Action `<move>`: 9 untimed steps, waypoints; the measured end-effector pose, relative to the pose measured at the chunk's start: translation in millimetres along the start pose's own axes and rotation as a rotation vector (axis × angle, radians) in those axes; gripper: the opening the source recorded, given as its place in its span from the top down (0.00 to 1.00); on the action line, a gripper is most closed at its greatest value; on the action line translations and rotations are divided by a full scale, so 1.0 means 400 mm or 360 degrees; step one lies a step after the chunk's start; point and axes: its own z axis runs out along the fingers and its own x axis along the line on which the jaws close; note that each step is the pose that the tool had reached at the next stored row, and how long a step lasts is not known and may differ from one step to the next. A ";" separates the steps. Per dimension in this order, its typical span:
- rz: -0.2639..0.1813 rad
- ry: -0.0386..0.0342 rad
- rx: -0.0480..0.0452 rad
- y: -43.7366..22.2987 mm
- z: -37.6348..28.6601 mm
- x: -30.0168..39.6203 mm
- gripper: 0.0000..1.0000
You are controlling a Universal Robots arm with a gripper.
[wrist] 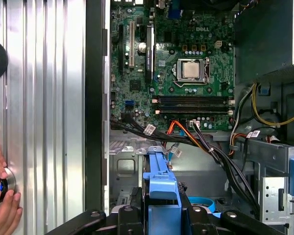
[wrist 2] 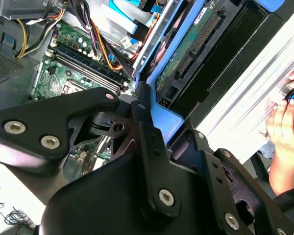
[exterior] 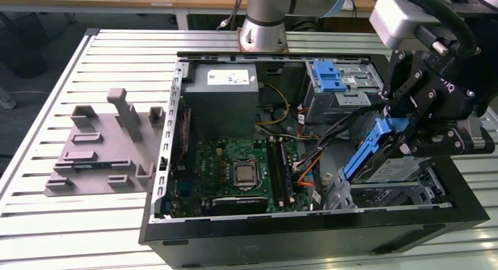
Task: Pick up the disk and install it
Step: 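Insert the disk into the insertion slot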
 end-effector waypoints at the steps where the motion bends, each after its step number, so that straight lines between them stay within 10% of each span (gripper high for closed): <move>1: 0.0003 0.0000 0.0000 0.000 0.000 0.000 0.64; 9: 0.0023 0.0000 0.0001 0.000 0.004 0.000 0.64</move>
